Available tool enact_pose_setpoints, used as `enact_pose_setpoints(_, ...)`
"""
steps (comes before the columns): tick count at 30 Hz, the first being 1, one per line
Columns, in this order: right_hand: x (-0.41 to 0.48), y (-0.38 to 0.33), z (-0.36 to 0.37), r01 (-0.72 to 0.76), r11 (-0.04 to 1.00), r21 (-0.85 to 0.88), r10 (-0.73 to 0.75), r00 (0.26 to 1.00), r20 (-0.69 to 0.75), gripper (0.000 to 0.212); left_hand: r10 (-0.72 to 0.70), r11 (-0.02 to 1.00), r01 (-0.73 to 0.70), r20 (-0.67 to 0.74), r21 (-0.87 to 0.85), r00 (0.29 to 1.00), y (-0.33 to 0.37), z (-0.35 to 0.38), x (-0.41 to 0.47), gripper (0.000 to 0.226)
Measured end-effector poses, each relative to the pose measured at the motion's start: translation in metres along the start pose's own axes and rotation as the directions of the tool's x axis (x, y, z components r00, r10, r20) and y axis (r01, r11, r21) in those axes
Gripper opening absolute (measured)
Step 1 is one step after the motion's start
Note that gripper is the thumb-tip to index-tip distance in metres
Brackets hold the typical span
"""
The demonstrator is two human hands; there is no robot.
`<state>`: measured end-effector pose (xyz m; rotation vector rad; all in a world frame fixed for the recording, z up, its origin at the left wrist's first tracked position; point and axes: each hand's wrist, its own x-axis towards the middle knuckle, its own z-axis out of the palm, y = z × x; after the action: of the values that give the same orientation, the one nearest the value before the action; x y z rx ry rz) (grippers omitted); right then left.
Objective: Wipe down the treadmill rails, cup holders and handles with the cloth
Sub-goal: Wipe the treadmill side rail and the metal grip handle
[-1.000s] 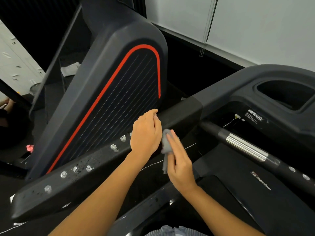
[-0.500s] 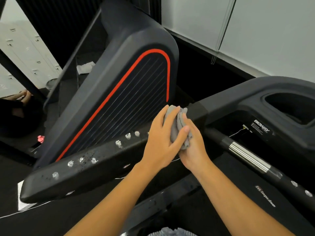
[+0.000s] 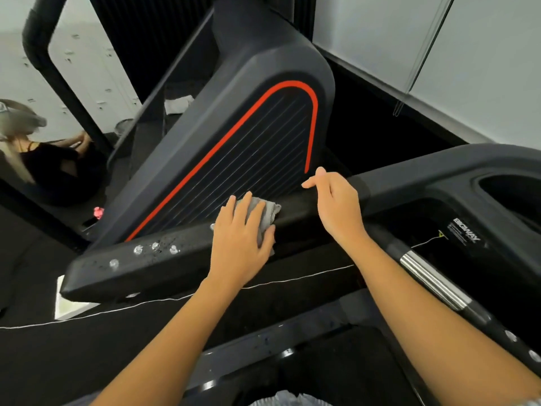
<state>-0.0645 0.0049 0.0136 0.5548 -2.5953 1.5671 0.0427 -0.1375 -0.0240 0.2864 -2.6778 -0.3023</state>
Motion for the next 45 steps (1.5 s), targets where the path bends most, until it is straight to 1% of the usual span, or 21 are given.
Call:
enact_pose_setpoints(3,0.017,0.015,0.006,0.122,0.958,-0.261,-0.104,0.991,0.081,0.042,-0.022,0.999,0.022,0.014,0.024,1.0,0.007,0.006,0.006,0.05)
enact_pose_setpoints(6,0.02,0.035,0.015,0.219,0.843,-0.492,-0.166,0.975,0.148,0.04,0.005,0.999,-0.005,0.0,0.047,1.0,0.012,0.013,0.016,0.047)
enact_pose_setpoints(8,0.016,0.042,0.018,0.269,0.774,-0.573,-0.22,0.963,0.155,0.038,0.029,0.999,-0.029,-0.003,0.033,1.0,0.017,0.017,0.025,0.044)
enact_pose_setpoints(10,0.015,0.045,0.02,0.286,0.752,-0.594,-0.252,0.957,0.142,0.041,0.033,0.999,-0.033,0.005,0.014,0.999,0.022,0.019,0.032,0.045)
enact_pose_setpoints(12,0.015,0.046,0.021,0.283,0.746,-0.602,-0.265,0.957,0.122,0.047,0.037,0.999,-0.037,0.015,0.014,0.999,0.025,0.02,0.035,0.045)
enact_pose_setpoints(14,0.016,0.047,0.022,0.282,0.746,-0.603,-0.271,0.956,0.111,0.049,0.057,0.998,-0.057,0.023,0.023,0.998,0.022,0.018,0.03,0.045)
enact_pose_setpoints(18,0.016,0.049,0.023,0.286,0.74,-0.608,-0.28,0.954,0.108,0.038,0.11,0.993,-0.109,-0.041,0.039,0.993,0.005,0.01,0.006,0.038)
enact_pose_setpoints(21,0.016,0.05,0.023,0.281,0.744,-0.606,-0.275,0.956,0.107,0.038,0.147,0.989,-0.142,-0.107,0.05,0.983,-0.004,0.008,-0.006,0.035)
enact_pose_setpoints(24,0.016,0.05,0.023,0.283,0.738,-0.612,-0.269,0.956,0.118,0.038,0.087,0.995,-0.081,-0.136,0.051,0.987,0.002,0.015,0.0,0.033)
enact_pose_setpoints(26,0.016,0.05,0.023,0.286,0.734,-0.616,-0.264,0.956,0.129,0.036,0.039,0.999,-0.035,-0.118,0.033,0.992,0.014,0.022,0.012,0.034)
enact_pose_setpoints(29,0.016,0.051,0.024,0.296,0.721,-0.626,-0.269,0.953,0.141,0.033,0.017,1.0,-0.017,-0.025,-0.009,1.0,0.031,0.028,0.035,0.04)
enact_pose_setpoints(32,0.018,0.052,0.022,0.308,0.717,-0.625,-0.283,0.948,0.142,0.033,0.001,1.0,-0.001,0.061,-0.01,0.998,0.034,0.027,0.051,0.037)
enact_pose_setpoints(35,0.018,0.051,0.021,0.307,0.723,-0.618,-0.293,0.948,0.129,0.043,0.03,0.999,-0.03,0.041,0.016,0.999,0.026,0.023,0.051,0.042)
enact_pose_setpoints(38,0.018,0.051,0.023,0.306,0.725,-0.617,-0.294,0.948,0.124,0.052,0.035,0.999,-0.035,-0.021,0.016,0.999,0.014,0.02,0.041,0.046)
enact_pose_setpoints(40,0.018,0.051,0.022,0.303,0.729,-0.614,-0.29,0.949,0.123,0.05,0.013,1.0,-0.012,-0.061,0.022,0.998,0.007,0.018,0.033,0.044)
enact_pose_setpoints(43,0.018,0.052,0.022,0.304,0.727,-0.616,-0.295,0.948,0.119,0.042,-0.058,0.997,0.061,-0.083,0.037,0.995,0.008,0.018,0.028,0.044)
enact_pose_setpoints(45,0.018,0.051,0.023,0.3,0.728,-0.617,-0.289,0.95,0.121,0.047,-0.094,0.995,0.097,-0.082,0.031,0.992,0.017,0.021,0.031,0.045)
